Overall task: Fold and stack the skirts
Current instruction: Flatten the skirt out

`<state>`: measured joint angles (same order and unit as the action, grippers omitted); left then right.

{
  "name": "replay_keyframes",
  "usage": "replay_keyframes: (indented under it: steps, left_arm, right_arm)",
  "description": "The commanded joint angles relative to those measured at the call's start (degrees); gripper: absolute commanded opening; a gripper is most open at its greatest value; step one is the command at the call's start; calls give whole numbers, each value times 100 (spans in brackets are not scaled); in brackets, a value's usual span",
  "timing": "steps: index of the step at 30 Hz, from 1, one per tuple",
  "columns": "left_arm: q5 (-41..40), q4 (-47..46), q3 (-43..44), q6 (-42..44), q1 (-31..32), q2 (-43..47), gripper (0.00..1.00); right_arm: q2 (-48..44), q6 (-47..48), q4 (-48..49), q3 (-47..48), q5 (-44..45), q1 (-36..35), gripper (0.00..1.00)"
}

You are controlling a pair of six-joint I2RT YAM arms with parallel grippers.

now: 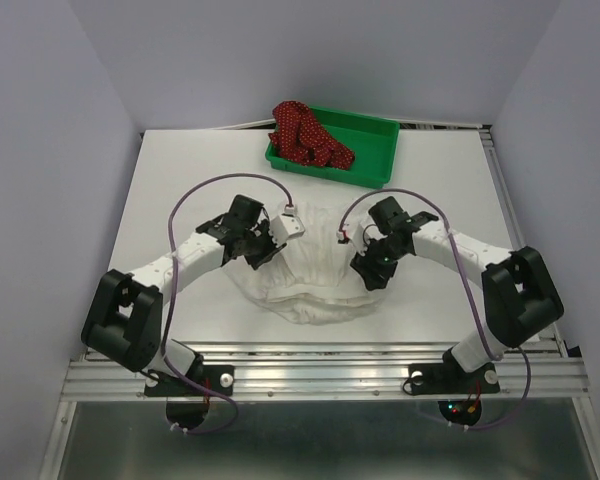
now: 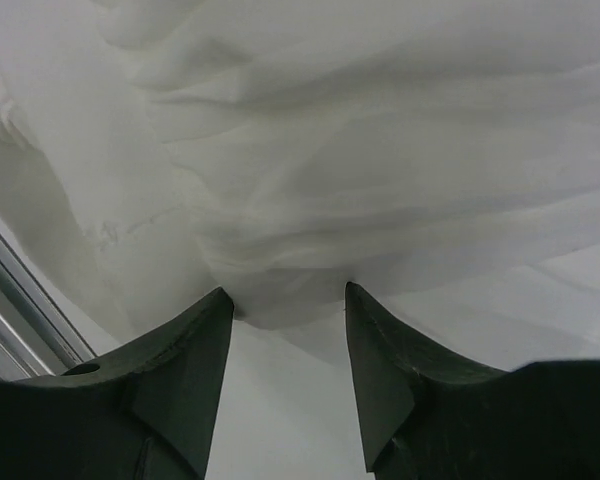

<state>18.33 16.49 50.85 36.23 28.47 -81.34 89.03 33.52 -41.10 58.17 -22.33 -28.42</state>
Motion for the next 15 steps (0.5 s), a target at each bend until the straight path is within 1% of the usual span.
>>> replay_keyframes:
  steps: [1, 2, 5, 6, 9, 10, 13, 15]
  left_arm:
    - [250, 82, 5, 682, 27, -13, 27]
    - [329, 143, -161, 823, 88, 4, 27]
    - [207, 188, -539, 1263, 404, 83, 26]
    - [137, 101, -637, 1307, 701, 153, 26]
    - [57, 30, -840, 1343, 1125, 171, 26]
    - [66, 4, -849, 1317, 1352, 145, 26]
    - [144, -85, -639, 1238, 1547, -31, 26]
    - [425, 38, -323, 1150, 1661, -145, 27]
  right_arm:
    - [201, -3, 312, -297, 579, -58, 54]
    - [385, 58, 409, -332, 937, -58, 53]
    - [649, 251, 953, -342, 1414, -58, 52]
    - [807, 304, 1207, -298, 1607, -58, 52]
    - [1028, 532, 1603, 53, 1828, 73, 51]
    - [1046, 716, 1753, 141, 1837, 126, 51]
    - [967, 1085, 2447, 317, 1943, 249, 52]
    - [739, 1235, 2903, 387, 1829, 328, 54]
